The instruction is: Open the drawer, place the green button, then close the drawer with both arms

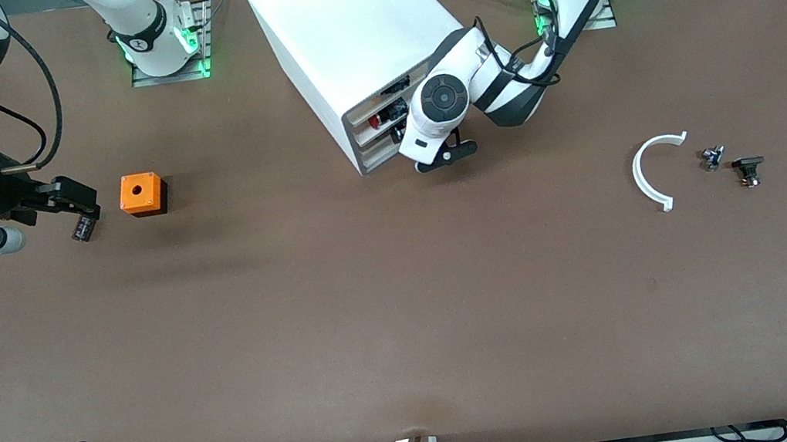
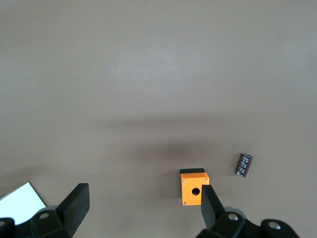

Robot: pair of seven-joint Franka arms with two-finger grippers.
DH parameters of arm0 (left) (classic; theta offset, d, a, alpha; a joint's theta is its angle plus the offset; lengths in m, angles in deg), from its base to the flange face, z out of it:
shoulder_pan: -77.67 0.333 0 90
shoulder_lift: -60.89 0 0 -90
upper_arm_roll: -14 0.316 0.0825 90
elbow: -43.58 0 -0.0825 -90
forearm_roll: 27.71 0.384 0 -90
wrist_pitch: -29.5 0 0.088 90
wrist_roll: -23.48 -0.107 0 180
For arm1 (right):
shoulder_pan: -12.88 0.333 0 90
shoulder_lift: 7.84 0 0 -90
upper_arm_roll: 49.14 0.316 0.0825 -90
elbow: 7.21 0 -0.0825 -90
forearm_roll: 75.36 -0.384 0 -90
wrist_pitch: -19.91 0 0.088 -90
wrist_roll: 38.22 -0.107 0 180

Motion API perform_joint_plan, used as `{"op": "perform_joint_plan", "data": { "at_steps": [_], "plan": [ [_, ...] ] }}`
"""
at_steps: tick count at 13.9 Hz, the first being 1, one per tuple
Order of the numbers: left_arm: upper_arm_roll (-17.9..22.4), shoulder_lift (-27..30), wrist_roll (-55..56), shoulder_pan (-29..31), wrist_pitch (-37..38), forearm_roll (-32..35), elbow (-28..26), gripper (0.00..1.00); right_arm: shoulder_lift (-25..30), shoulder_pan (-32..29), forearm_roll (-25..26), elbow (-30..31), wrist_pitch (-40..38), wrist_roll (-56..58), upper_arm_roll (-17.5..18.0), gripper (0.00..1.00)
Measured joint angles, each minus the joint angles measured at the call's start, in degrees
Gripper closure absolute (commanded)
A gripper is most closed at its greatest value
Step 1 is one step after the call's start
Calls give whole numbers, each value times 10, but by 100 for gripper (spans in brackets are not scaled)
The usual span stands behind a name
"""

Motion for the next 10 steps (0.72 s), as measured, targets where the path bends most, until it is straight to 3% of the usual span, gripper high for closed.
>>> {"op": "perform_joint_plan", "data": {
  "at_steps": [5, 10],
  "plan": [
    [0, 55, -135, 92, 192, 47, 122, 0, 0, -12, 0, 0, -3, 0, 1, 0],
    [12, 103, -395, 207, 275, 50, 186, 0, 5, -13, 0, 0, -11, 0, 2, 0]
  ]
}}
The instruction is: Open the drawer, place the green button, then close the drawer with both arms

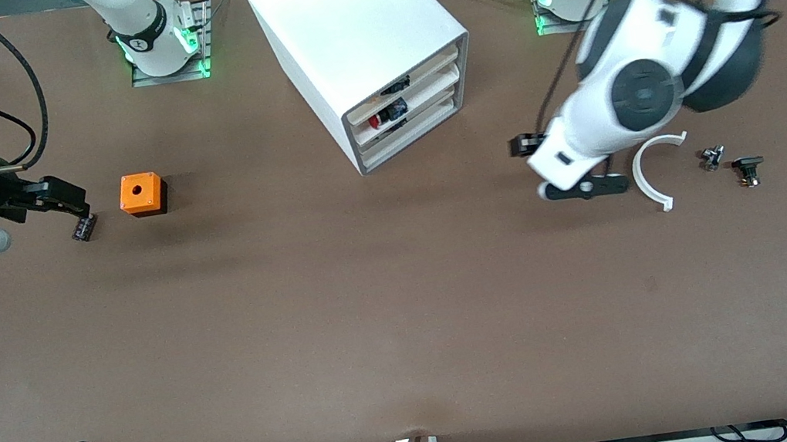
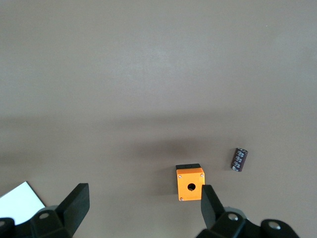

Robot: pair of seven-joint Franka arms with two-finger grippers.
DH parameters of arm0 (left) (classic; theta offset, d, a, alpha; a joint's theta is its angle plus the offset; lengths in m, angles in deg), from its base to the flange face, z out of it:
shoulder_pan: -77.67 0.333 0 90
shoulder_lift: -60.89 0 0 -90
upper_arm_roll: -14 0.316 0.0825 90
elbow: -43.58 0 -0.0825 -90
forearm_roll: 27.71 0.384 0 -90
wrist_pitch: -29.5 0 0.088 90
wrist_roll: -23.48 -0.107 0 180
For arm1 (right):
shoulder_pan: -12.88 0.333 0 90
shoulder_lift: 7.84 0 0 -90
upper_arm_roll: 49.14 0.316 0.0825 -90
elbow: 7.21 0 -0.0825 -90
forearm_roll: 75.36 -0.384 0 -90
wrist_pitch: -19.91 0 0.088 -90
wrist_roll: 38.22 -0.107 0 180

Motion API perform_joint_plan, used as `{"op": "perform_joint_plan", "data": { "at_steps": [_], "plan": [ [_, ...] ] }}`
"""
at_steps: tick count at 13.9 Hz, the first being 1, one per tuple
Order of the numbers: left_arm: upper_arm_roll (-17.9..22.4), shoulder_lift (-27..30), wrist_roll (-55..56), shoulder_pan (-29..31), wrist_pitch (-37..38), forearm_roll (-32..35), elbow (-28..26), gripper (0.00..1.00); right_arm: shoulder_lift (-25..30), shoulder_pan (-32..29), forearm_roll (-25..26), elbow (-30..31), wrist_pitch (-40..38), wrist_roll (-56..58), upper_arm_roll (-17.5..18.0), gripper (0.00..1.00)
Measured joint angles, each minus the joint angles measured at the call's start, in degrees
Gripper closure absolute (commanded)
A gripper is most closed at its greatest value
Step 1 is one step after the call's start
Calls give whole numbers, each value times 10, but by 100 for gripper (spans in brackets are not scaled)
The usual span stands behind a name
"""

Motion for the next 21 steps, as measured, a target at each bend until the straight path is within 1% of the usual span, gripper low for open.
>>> {"op": "perform_joint_plan", "data": {
  "at_steps": [1, 2, 5, 9, 11, 13, 14, 17, 21],
  "plan": [
    [21, 15, -52, 4, 4, 0, 5, 0, 1, 0, 0, 0, 0, 0, 0, 0],
    [53, 32, -99, -1, 6, 0, 6, 0, 1, -1, 0, 0, -1, 0, 0, 0],
    [157, 85, -197, -44, 10, 0, 4, 0, 1, -1, 0, 0, -3, 0, 0, 0],
    [247, 179, -212, -93, 19, -8, -36, 0, 1, -1, 0, 0, -5, 4, 0, 0],
    [285, 211, -214, -104, 15, -44, -58, 0, 5, -1, 0, 3, -6, 12, 0, 0],
    [302, 218, -218, -105, -5, -54, -65, 0, 9, -1, 0, 7, -7, 15, 0, 0],
    [305, 218, -218, -105, -1, -54, -65, 0, 10, -1, 0, 7, -7, 17, 0, 0],
    [305, 220, -218, -106, 43, -52, -55, 0, 10, -1, 0, 7, -9, 18, 0, 0],
    [296, 220, -217, -111, 47, -52, -44, 0, 10, -1, 0, 7, -10, 18, 0, 0]
  ]
}}
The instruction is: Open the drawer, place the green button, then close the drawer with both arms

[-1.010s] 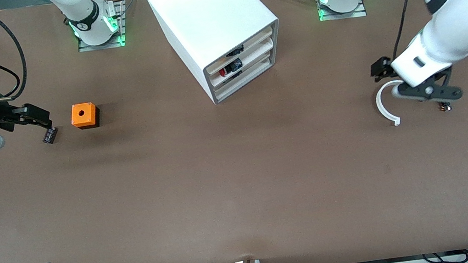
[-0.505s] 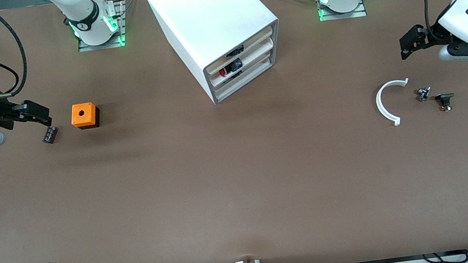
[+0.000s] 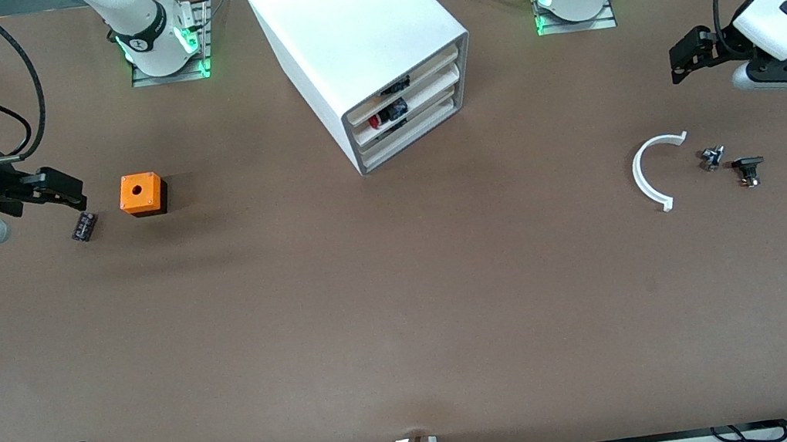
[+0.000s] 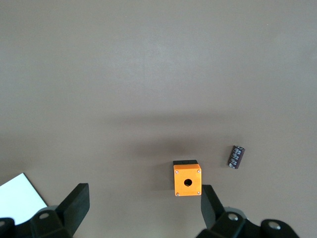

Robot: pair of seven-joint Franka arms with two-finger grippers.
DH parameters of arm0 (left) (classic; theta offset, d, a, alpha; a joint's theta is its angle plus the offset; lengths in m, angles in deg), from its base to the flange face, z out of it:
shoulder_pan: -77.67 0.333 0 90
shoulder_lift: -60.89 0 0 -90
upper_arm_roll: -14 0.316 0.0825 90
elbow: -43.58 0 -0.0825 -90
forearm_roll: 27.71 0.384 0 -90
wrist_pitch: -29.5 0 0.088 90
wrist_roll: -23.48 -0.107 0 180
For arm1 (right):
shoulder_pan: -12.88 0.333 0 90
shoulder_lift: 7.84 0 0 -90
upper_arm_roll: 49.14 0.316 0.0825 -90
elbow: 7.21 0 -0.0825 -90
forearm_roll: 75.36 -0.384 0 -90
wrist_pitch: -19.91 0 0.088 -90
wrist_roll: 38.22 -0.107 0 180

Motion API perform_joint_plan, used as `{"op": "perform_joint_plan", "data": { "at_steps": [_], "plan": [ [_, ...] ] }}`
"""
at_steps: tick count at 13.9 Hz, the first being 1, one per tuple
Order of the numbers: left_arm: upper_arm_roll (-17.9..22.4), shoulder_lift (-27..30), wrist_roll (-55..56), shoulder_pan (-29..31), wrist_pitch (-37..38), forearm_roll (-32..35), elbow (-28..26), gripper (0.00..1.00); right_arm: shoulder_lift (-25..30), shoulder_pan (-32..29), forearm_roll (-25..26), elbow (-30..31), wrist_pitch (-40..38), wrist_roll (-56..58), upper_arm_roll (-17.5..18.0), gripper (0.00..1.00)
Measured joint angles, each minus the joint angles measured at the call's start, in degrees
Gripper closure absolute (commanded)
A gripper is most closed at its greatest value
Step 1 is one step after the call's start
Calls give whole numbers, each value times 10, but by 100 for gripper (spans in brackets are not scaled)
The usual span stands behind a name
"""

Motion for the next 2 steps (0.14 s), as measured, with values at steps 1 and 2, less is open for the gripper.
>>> {"op": "perform_joint_plan", "data": {
  "at_steps": [1, 2],
  "plan": [
    [-1, -1, 0, -1, -2, 0, 2, 0, 0, 0, 0, 0, 0, 0, 0, 0],
    [-2, -1, 1, -2, -4, 0, 3, 0, 0, 0, 0, 0, 0, 0, 0, 0]
  ]
}}
